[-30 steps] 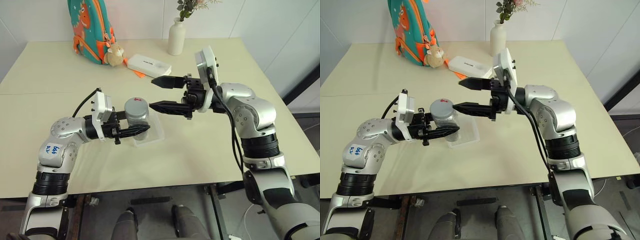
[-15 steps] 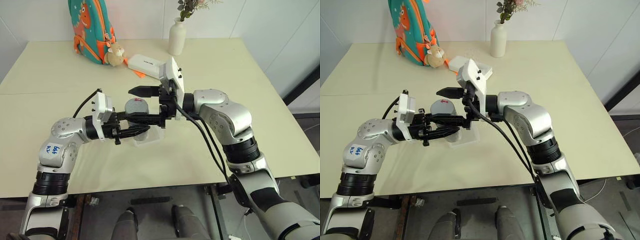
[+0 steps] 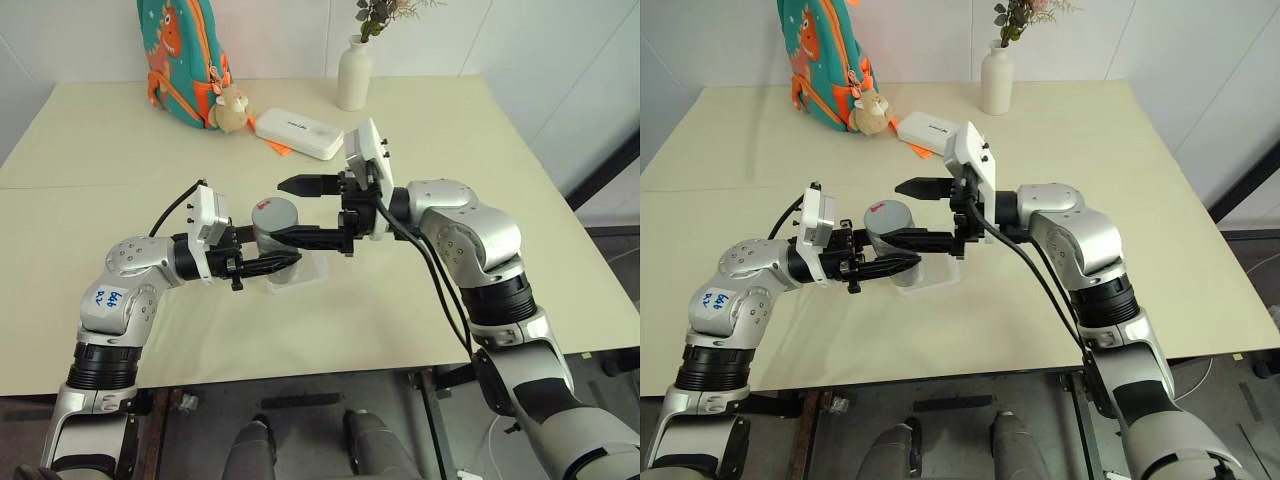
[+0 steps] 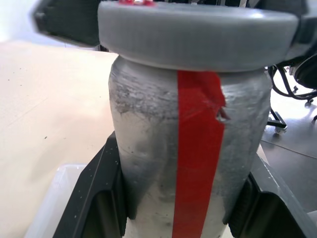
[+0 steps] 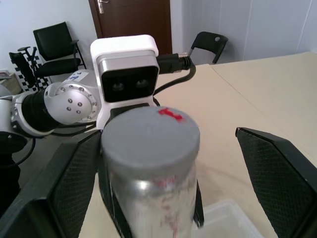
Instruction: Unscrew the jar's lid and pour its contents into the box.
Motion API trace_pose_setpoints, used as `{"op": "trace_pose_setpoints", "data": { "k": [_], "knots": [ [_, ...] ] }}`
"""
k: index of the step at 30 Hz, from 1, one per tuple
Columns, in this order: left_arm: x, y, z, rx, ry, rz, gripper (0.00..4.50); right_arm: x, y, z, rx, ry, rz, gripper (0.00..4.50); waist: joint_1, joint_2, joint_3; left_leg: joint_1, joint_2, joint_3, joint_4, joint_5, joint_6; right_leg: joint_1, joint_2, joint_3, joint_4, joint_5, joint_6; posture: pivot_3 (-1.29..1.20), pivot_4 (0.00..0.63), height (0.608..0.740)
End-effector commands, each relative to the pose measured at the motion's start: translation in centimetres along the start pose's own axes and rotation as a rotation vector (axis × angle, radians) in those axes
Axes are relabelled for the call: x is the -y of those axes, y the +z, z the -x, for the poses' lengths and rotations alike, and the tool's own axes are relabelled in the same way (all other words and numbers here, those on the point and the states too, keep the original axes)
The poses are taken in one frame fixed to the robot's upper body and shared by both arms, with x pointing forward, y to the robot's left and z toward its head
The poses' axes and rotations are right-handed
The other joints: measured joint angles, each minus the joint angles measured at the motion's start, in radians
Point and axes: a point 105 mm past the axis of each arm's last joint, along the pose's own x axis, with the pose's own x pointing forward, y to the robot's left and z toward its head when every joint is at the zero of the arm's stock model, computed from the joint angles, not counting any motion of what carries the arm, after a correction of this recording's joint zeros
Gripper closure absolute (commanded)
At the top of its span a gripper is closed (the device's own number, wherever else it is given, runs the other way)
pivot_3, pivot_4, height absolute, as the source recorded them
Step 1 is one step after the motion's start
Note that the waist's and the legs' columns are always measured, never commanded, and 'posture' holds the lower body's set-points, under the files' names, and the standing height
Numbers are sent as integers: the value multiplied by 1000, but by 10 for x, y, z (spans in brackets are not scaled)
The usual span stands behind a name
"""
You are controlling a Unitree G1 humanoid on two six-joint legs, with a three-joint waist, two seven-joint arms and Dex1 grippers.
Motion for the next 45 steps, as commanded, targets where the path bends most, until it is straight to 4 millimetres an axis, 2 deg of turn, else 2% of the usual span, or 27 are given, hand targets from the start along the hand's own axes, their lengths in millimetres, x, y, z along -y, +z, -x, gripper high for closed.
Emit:
{"op": "trace_pose_setpoints", "data": {
  "k": [1, 8, 17, 22, 28, 39, 42, 45],
  "knots": [
    [3, 15, -1, 36, -30, -66, 2500, 8, 10, 16, 35, -45, 32, 25, 1, 0, 0, 0, 0, 0, 0, 0, 0, 0, 0, 0, 0, 0, 0, 0, 150, 740],
    [10, 19, 1, 51, -87, -36, 2500, -15, 21, 21, 73, 139, -9, 25, 1, 0, 0, 0, 0, 0, 0, 0, 0, 0, 0, 0, 0, 0, 0, 0, 150, 740],
    [12, 18, 2, 45, -86, -34, 2500, -16, 30, 12, 113, 168, -12, 25, 3, 0, 0, 0, 0, 0, 1, 0, 0, 0, 0, 0, 0, 0, 0, 0, 150, 740],
    [12, 18, 0, 42, -84, -39, 2500, -13, 30, -8, 102, 147, -6, 25, 0, 0, 0, 0, 0, 0, 1, 0, 0, 0, 0, 0, 0, 0, 0, 0, 150, 740],
    [12, 17, 0, 38, -82, -42, 2500, -17, 24, -21, 80, 162, -14, 25, 2, 0, 0, -1, 0, 0, 1, 0, 0, 0, 0, 0, 0, 0, 0, 0, 150, 740],
    [11, 17, 0, 35, -76, -42, 2500, -18, 19, -24, 77, 158, -27, 25, 2, 0, 0, -1, 0, 0, 1, 0, 0, -1, 0, 0, 1, 0, 0, 0, 150, 740],
    [11, 17, 0, 36, -76, -43, 2500, -18, 19, -25, 81, 157, -26, 635, 2, 0, 0, -1, 0, 0, 1, 0, 0, -1, 0, 0, 1, 0, 0, 0, 150, 740],
    [11, 17, 0, 35, -76, -44, 2500, -17, 23, -25, 103, 145, -21, 1642, 1, 0, 0, -1, 0, 0, 1, 0, 0, -1, 0, 0, 1, 0, 0, 0, 150, 740]
  ]
}}
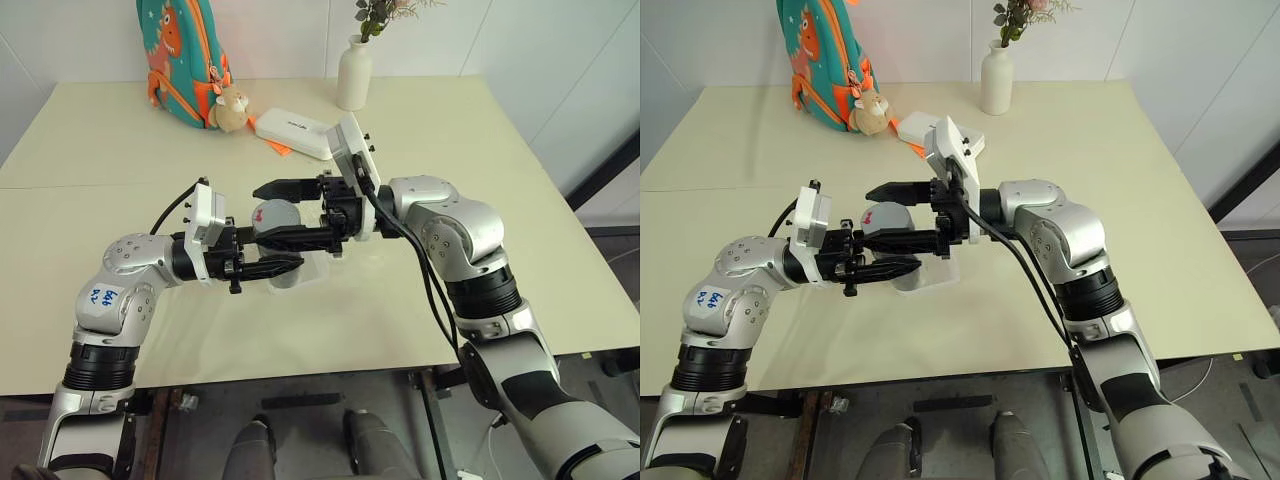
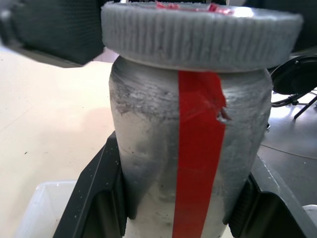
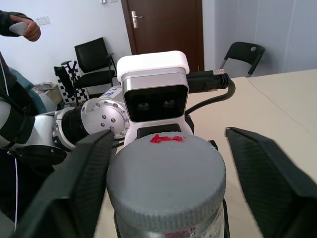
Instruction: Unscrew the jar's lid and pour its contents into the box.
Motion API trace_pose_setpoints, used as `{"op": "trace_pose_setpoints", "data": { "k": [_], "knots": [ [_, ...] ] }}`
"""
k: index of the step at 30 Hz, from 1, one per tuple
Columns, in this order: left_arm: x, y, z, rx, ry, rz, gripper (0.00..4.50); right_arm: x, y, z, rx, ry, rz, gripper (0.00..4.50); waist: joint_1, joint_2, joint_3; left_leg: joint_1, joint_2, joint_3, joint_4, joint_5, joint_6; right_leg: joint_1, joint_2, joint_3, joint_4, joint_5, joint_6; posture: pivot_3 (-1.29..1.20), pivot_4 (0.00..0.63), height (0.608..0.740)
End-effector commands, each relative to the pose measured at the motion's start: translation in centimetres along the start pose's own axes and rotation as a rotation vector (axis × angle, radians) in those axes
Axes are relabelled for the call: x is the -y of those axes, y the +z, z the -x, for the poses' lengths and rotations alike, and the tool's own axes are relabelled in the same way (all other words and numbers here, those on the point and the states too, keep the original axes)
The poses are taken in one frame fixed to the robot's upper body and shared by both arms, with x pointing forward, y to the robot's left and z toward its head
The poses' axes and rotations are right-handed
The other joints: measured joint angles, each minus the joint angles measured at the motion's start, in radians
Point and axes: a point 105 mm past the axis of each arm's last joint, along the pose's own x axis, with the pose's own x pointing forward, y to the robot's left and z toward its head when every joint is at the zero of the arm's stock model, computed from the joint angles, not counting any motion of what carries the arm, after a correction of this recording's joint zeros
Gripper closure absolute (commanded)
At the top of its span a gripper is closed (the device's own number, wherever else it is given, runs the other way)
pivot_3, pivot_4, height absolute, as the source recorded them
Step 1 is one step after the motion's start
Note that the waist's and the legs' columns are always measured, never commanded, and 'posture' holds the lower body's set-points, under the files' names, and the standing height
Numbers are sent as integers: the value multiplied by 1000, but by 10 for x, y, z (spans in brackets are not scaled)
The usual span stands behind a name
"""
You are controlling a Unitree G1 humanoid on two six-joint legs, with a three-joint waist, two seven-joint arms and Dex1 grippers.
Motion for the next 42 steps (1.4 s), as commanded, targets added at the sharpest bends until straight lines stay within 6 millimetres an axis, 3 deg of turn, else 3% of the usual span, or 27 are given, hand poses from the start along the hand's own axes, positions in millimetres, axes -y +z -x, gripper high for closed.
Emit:
{"op": "trace_pose_setpoints", "data": {
  "k": [1, 10, 14, 19, 23, 28, 31, 33, 39, 42],
  "knots": [
    [1, 9, 1, 13, -10, -43, 2500, -1, 16, 0, 66, -18, 40, 1904, 0, 0, 0, 0, 0, 0, 0, 0, 0, 0, 0, 0, 0, 0, 0, 0, 150, 740],
    [3, 6, 4, 3, 0, -40, 2500, -15, 65, 21, 387, 26, -165, 1904, 2, 0, 0, 0, 0, 0, 0, 0, 0, 0, 0, 0, 0, 0, 0, 0, 150, 740],
    [4, 6, 6, 0, 5, -38, 2500, -6, 59, 42, 362, -127, -101, 1904, 1, 0, 0, 0, 0, 0, 0, 0, 0, 0, 0, 0, 0, 0, 0, 0, 150, 740],
    [0, 7, 12, 2, 50, -47, 2500, 24, 13, 98, 158, -534, 91, 1904, 4, 0, 0, -1, 0, 0, 0, 0, 0, 0, 0, 0, -2, 0, 0, 0, 150, 740],
    [-7, 9, 18, 13, 89, -49, 2500, 33, -15, 146, 162, -773, 85, 1904, 0, 0, 0, -2, 0, 1, -1, 0, 0, -1, 0, 1, -3, 0, 0, 0, 150, 740],
    [-14, 14, 22, 26, 105, -49, 2500, 32, -57, 163, 61, -871, 120, 1904, -1, 0, 0, -2, 0, 1, -1, 0, 0, -2, 0, 1, -2, -1, 1, 0, 150, 740],
    [-19, 17, 21, 31, 113, -57, 2500, 36, -110, 189, -2, -1009, 37, 1904, 1, 0, 0, -1, 0, 1, 0, 0, 0, -1, 0, 1, -1, 0, 1, 0, 150, 740],
    [-21, 19, 20, 38, 116, -58, 2500, 36, -133, 201, -22, -1072, 6, 1904, 2, 0, 0, -1, 0, 1, 2, 0, 0, 1, 0, 1, -1, 0, 1, 0, 150, 740],
    [-22, 19, 18, 47, 119, -55, 2500, 38, -160, 222, -74, -1165, -3, 1904, -1, 0, 0, 1, -1, 1, 4, 0, 1, 3, 0, 2, -1, 0, 3, 0, 150, 740],
    [-22, 19, 19, 46, 121, -54, 2500, 33, -150, 211, 7, -1072, -42, 1011, 0, 0, 0, 4, -1, 0, 4, 0, 1, 6, 0, 2, 0, 0, 3, 0, 150, 740]
  ]
}}
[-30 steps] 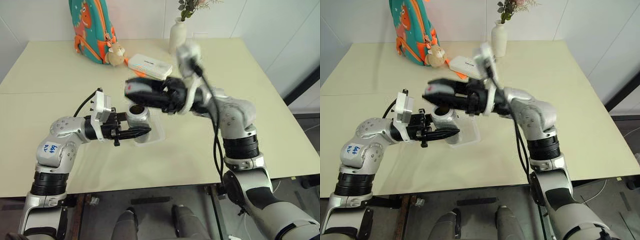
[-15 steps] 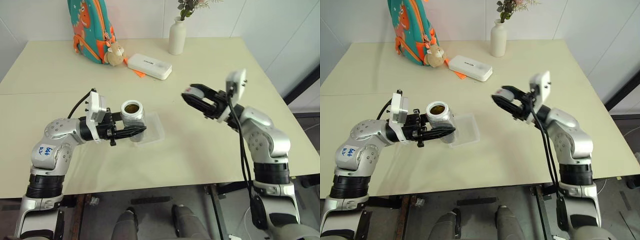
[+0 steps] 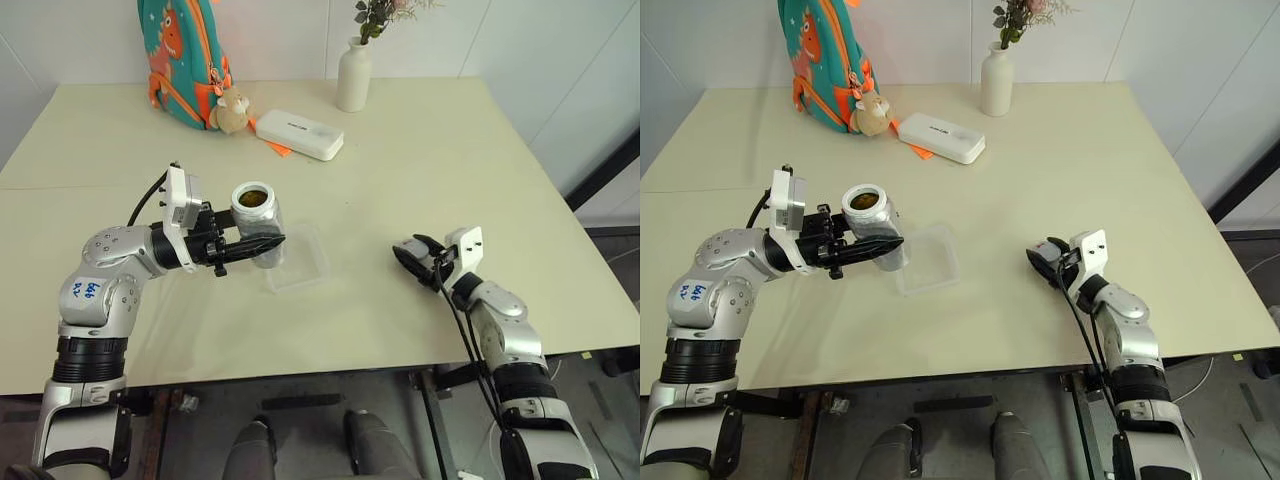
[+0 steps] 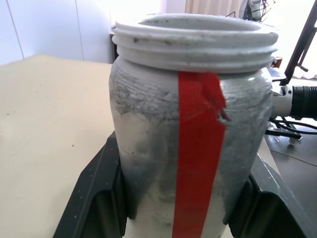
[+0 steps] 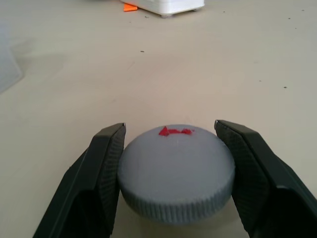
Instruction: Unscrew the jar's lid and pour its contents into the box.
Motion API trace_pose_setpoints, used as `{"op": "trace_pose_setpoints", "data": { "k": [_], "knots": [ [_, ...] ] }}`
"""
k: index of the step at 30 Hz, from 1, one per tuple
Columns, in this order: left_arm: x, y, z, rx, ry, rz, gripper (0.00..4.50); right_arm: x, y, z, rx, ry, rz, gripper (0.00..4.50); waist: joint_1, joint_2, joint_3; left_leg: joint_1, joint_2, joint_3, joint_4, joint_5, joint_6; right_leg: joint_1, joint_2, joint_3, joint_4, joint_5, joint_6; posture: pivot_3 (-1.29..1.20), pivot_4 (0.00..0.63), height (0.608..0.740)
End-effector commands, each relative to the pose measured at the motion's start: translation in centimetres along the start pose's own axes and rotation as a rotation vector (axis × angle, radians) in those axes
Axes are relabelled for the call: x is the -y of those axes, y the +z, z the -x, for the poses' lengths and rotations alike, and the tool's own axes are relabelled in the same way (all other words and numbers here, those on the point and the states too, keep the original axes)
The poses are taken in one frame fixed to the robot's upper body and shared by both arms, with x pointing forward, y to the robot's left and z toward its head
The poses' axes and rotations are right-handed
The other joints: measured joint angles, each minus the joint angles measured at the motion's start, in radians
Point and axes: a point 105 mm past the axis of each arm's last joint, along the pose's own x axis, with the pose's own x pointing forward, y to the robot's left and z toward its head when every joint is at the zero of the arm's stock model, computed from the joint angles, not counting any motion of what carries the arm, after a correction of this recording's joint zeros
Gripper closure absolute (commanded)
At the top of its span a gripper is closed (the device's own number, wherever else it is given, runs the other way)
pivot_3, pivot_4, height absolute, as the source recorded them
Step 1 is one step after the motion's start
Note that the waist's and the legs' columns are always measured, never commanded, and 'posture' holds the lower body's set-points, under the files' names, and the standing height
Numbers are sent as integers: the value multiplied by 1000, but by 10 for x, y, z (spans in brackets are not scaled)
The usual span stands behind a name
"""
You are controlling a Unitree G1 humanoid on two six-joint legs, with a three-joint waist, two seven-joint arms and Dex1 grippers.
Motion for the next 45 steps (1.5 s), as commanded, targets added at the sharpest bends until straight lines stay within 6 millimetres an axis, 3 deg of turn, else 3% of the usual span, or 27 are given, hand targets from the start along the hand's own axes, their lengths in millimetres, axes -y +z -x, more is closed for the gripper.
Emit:
{"op": "trace_pose_setpoints", "data": {
  "k": [1, 3, 6, 9, 15, 22, 25, 29, 34, 38, 45],
  "knots": [
    [0, 11, 0, 27, -3, -41, 2500, -3, 10, 5, 41, 57, -50, 684, 0, 0, 0, 0, 0, 0, 0, 0, 0, 0, 0, 0, 0, 0, 0, 0, 150, 740],
    [-1, 11, 0, 27, 4, -43, 2500, -2, 23, 4, 72, 59, -38, 20, -1, 0, 0, 0, 0, 0, 1, 0, 0, 0, 0, 0, 0, 0, 0, 0, 150, 740],
    [-1, 10, -1, 27, 7, -45, 2500, -3, 42, 4, 112, 78, -5, 20, 0, 0, 0, 0, 0, 0, 1, 0, 0, 0, 0, 0, 0, 0, 1, 0, 150, 740],
    [-5, 9, 2, 7, 22, -58, 2500, -12, 75, 6, 160, 151, 54, 20, 2, 0, 0, -1, 0, 0, 1, 0, 0, 0, 0, 0, 0, 0, 1, 0, 150, 740],
    [-19, 11, 13, -38, 74, -116, 2500, -61, 117, 12, 133, 401, 163, 20, 1, 0, 0, -1, 0, 0, 0, 0, 0, -1, 0, 0, 0, 0, 0, 0, 150, 740],
    [-34, 11, 18, -80, 109, -170, 2500, -120, 137, 33, 89, 657, 199, 20, 8, 0, 0, -2, 0, 0, 0, -1, 0, -1, 0, 0, -1, 0, 0, 0, 150, 740],
    [-41, 4, 18, -129, 140, -203, 2500, -128, 135, 36, 77, 668, 194, 20, 11, 0, 0, -2, 0, 0, 0, -1, 0, -1, 0, 0, -2, 0, -1, 0, 150, 740],
    [-54, -10, 10, -268, 212, -272, 2500, -123, 126, 33, 58, 624, 186, 20, 19, 0, 0, -2, 0, 0, 0, -1, 1, -1, 0, 0, -2, 0, -1, 0, 150, 740],
    [-66, 3, -7, -320, 313, -624, 2500, -118, 124, 30, 64, 582, 169, 20, 30, 0, 0, -2, 0, 0, 0, -1, 1, -2, 0, 0, -2, 0, -1, 0, 150, 740],
    [-69, 19, -17, -340, 371, -1060, 2500, -114, 120, 28, 63, 557, 157, 20, 33, 0, 0, -3, 0, 1, 0, -1, 1, -2, 0, 0, -2, 0, 0, 0, 150, 740],
    [-72, 14, -14, -457, 262, -1753, 2500, -109, 118, 25, 66, 533, 144, 20, 31, 0, 0, -3, 0, 3, 0, -1, 1, -3, 0, 2, -2, 0, 1, 0, 150, 740]
  ]
}}
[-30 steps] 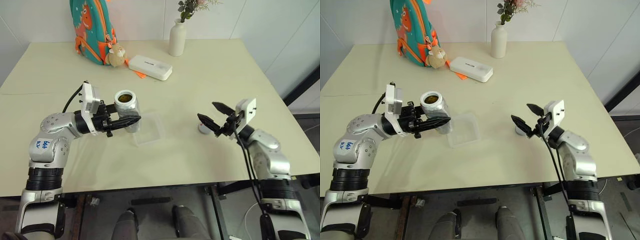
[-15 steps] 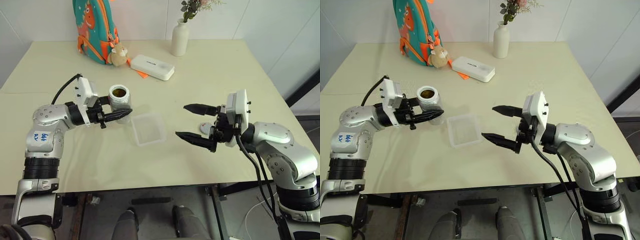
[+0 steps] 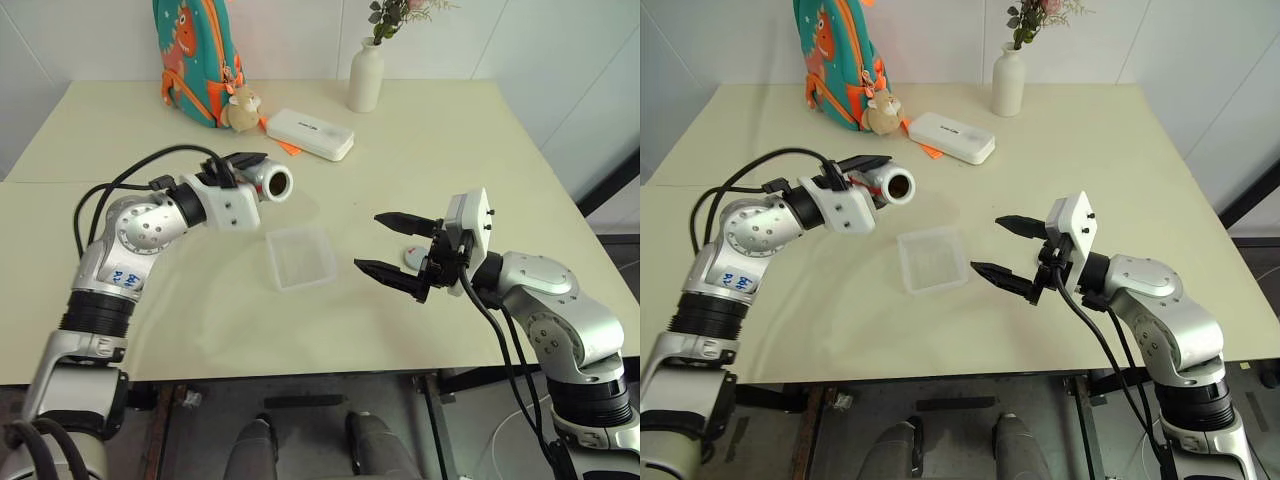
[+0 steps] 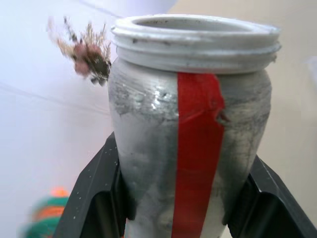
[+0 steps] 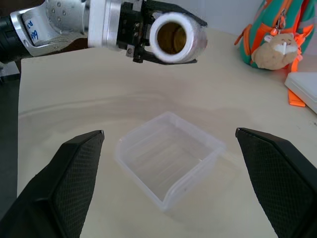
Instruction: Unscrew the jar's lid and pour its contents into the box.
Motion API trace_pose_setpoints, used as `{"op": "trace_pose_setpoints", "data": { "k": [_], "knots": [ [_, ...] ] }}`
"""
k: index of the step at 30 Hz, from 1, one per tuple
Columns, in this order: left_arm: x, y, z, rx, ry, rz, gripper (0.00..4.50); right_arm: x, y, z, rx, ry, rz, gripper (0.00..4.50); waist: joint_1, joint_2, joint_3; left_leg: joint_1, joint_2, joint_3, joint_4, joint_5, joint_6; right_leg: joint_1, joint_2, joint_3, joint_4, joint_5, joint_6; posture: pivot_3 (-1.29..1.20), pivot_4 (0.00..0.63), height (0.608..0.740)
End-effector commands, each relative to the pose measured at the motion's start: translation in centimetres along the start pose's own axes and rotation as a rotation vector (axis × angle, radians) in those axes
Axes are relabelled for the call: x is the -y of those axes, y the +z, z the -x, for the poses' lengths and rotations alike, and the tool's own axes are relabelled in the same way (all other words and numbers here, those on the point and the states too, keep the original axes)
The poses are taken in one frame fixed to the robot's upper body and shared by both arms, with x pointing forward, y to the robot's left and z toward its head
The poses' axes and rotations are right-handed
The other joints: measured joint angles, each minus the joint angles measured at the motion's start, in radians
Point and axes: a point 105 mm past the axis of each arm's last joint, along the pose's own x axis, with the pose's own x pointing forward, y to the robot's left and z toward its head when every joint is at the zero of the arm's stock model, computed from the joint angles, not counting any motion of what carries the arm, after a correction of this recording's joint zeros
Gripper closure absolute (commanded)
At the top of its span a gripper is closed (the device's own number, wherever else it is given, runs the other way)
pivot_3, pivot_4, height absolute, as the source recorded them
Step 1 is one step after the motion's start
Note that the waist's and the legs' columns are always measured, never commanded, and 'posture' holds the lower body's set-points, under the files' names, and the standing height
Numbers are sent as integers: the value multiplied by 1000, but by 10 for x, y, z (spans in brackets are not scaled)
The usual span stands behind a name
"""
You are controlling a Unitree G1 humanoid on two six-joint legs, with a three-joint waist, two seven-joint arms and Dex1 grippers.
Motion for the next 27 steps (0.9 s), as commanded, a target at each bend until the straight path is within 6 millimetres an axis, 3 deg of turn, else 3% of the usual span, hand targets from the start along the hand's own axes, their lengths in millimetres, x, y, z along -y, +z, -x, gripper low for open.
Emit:
{"op": "trace_pose_setpoints", "data": {
  "k": [1, 4, 9, 17, 24, 27],
  "knots": [
    [-13, 1, -1, 41, 90, -358, 2500, 1, 8, 0, 39, -10, 30, 20, 2, 0, 0, 0, 0, 0, 0, 0, 0, 0, 0, 0, 0, 0, 0, 0, 150, 740],
    [-21, 3, -6, 80, 175, -537, 2500, 2, 8, -1, 47, -19, 26, 20, 8, 0, 0, -1, 0, 0, 1, 0, 0, 0, 0, 0, 0, 1, 1, 0, 150, 740],
    [-36, 28, -15, 212, 343, -644, 2500, 3, 6, -2, 53, -32, 17, 20, 27, 0, 0, -1, 0, 1, 1, -1, 0, -1, 0, 0, 0, 0, 1, 0, 150, 740],
    [-18, 27, -22, 258, 277, -771, 2500, 5, 7, -3, 76, -60, 13, 20, 26, 0, 0, -1, 0, 2, 1, -1, 0, -2, 0, 0, 2, 0, 1, 0, 150, 740],
    [-17, 38, -23, 313, 336, -832, 2500, 3, 9, -3, 101, -71, 3, 20, 28, 0, 0, -1, 0, 2, 1, -1, 0, -2, 0, 0, 2, 0, 2, 0, 150, 740],
    [-17, 34, -26, 290, 320, -821, 2500, 3, 9, -3, 104, -75, -4, 20, 27, 0, 0, -1, 0, 2, 1, -1, 0, -2, 0, 0, 2, 0, 2, 0, 150, 740]
  ]
}}
